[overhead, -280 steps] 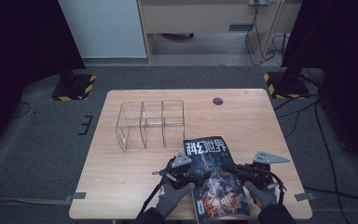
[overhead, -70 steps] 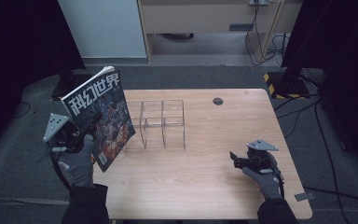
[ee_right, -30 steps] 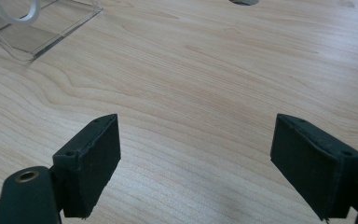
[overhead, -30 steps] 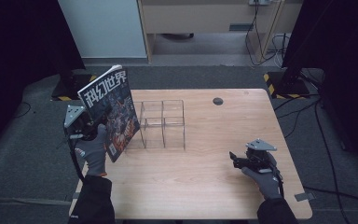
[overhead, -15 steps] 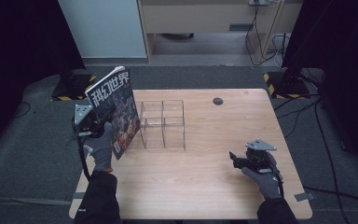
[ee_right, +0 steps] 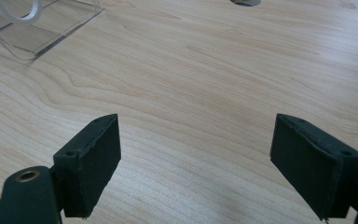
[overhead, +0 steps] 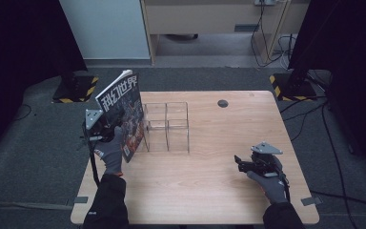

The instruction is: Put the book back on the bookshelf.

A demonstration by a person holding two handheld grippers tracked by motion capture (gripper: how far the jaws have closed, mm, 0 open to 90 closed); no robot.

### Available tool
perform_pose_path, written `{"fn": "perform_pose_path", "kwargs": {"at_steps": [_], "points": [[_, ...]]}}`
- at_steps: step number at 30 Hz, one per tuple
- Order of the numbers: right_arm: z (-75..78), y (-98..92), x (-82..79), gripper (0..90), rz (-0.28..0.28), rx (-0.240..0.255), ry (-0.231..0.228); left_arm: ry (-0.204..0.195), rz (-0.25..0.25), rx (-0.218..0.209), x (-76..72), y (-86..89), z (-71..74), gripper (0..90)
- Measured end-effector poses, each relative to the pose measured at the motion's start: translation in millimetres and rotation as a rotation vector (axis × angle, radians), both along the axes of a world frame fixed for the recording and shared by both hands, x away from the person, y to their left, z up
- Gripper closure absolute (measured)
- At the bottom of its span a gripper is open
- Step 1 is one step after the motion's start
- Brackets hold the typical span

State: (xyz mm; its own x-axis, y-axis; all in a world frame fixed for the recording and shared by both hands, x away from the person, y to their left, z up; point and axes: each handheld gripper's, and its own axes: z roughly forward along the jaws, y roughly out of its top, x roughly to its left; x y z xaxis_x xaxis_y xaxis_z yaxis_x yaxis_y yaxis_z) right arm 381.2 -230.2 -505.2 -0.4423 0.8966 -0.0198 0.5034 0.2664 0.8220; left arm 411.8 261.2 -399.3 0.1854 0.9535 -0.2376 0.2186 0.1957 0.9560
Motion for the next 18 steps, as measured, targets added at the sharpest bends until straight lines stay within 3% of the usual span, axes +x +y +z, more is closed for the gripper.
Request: {"fn": "perform_pose_path", "kwargs": {"at_steps": [18], "points": [[-1.0, 1.3, 0.2, 16.3, 0.010, -0.008, 0.002, -0.006, 0.016, -0.032, 1.3, 2.2, -23.7, 80.4]]}}
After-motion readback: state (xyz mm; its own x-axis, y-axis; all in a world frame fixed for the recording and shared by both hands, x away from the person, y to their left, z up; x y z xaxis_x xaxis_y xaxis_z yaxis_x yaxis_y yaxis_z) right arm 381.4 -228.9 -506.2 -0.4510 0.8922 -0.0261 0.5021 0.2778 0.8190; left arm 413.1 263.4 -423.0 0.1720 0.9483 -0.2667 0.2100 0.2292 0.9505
